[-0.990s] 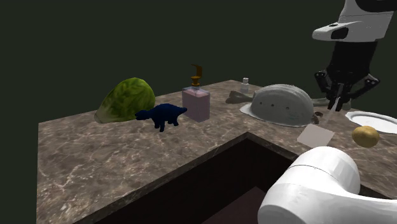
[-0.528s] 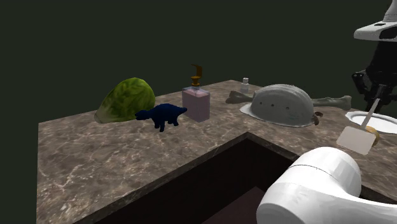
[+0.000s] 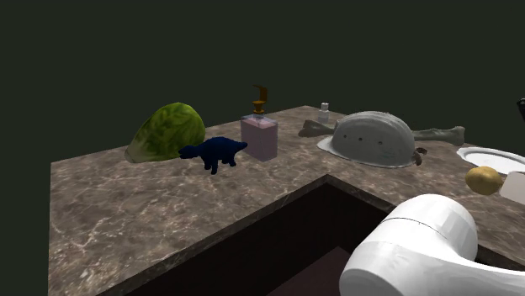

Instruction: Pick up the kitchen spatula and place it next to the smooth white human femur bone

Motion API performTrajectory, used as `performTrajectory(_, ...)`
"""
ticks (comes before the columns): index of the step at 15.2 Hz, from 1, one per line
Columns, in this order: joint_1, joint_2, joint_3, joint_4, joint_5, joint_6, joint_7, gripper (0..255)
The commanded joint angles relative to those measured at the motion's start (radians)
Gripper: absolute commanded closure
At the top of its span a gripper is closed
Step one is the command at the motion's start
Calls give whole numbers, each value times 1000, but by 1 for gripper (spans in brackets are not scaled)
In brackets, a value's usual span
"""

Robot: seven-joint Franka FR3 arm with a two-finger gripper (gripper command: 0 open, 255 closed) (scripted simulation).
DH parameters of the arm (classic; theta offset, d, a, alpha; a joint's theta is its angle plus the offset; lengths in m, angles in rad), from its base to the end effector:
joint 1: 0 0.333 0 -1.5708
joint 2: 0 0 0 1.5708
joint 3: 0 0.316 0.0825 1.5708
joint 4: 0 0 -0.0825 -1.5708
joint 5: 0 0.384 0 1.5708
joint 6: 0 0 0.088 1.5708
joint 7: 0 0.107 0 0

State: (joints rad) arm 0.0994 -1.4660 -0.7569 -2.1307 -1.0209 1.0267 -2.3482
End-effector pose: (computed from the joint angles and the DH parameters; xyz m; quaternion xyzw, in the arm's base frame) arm -0.0475 -0.3872 0.5760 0.6813 0.7313 -0.0220 0.0247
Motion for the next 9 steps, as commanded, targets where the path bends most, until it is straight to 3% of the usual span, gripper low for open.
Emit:
performTrajectory(1,-4,-12,-15,-8,-19,6,-11,255)
performTrajectory(9,-40,-90,-71,-112,-74,43,-4,255)
